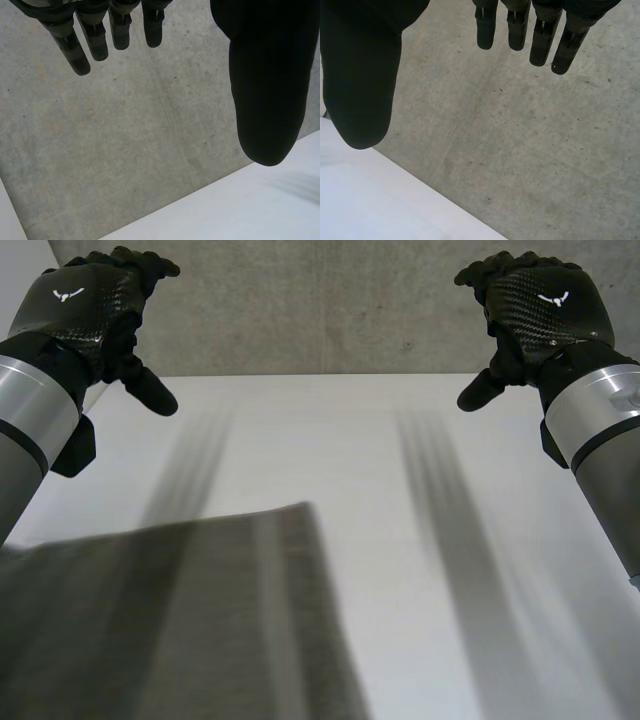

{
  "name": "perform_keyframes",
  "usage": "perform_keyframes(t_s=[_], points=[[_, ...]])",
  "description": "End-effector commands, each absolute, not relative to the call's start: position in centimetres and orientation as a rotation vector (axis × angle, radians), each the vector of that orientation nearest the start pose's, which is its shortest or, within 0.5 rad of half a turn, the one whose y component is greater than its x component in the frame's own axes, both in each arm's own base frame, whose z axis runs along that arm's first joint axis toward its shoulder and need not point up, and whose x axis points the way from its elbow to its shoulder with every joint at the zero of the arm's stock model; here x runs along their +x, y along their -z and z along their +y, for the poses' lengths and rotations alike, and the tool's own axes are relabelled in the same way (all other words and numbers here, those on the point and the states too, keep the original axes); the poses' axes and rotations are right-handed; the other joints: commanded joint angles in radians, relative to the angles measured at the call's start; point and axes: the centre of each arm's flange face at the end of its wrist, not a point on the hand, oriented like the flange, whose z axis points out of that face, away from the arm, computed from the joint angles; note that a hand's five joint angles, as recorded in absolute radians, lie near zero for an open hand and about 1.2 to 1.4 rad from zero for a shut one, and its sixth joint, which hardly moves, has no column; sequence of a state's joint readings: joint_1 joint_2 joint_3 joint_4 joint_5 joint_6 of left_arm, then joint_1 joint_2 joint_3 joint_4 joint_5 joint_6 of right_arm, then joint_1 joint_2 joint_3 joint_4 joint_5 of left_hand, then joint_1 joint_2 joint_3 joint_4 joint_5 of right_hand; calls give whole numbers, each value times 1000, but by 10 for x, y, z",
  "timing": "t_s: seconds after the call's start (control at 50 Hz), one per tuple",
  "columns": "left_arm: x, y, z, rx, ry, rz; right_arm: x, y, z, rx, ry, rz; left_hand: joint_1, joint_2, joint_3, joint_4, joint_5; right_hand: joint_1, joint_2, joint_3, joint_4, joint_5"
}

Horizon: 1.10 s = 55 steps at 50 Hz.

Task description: Fold the towel.

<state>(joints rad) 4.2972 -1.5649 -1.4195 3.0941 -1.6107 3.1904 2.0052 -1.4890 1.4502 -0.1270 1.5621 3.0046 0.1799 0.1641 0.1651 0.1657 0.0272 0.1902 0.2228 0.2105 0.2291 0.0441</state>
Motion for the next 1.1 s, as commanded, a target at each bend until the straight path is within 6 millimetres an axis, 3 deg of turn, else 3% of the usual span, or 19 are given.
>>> perform_keyframes(t_s=[0.02,0.36,0.46,0.5,0.52,0.56,0.62,0.66,0.78,0.82,0.92,1.1], points=[[-242,-352,-232,480,2501,2233,264,-328,-253,-560,2183,1834,-5,10,9,9,-27,-16,-48,-36,-55,-44],[-246,-342,-237,504,2459,2267,274,-305,-256,-660,2125,1914,-5,10,9,9,-27,-16,-48,-36,-55,-44],[-250,-323,-249,532,2361,2329,281,-295,-254,-764,2092,1962,-5,10,9,9,-27,-16,-48,-36,-55,-44],[-252,-303,-255,609,2219,2383,285,-282,-254,-840,2006,2028,1,17,16,16,-20,-16,-48,-36,-55,-44],[-252,-303,-255,609,2218,2383,285,-282,-254,-841,2005,2028,1,17,16,16,-20,-16,-48,-36,-55,-44],[-255,-280,-259,738,2044,2411,289,-271,-252,-907,1869,2085,1,17,16,16,-20,-16,-48,-36,-55,-44],[-256,-268,-261,804,1968,2411,291,-265,-251,-939,1796,2105,1,17,16,16,-20,-16,-48,-36,-55,-44],[-256,-254,-266,878,1882,2389,296,-250,-246,-992,1662,2121,1,17,16,15,-21,-16,-48,-36,-55,-44],[-249,-252,-276,850,1875,2372,309,-222,-245,-996,1511,2112,1,17,16,16,-20,-16,-48,-36,-55,-44],[-238,-255,-285,790,1880,2359,324,-204,-238,-957,1415,2103,1,17,16,16,-20,-16,-48,-36,-55,-44],[-231,-252,-287,765,1860,2368,344,-183,-227,-896,1294,2100,-2,14,13,13,-23,-16,-48,-36,-55,-44],[-211,-237,-282,713,1780,2407,374,-153,-182,-1006,1159,2015,-5,10,9,9,-27,-16,-48,-36,-55,-44]])
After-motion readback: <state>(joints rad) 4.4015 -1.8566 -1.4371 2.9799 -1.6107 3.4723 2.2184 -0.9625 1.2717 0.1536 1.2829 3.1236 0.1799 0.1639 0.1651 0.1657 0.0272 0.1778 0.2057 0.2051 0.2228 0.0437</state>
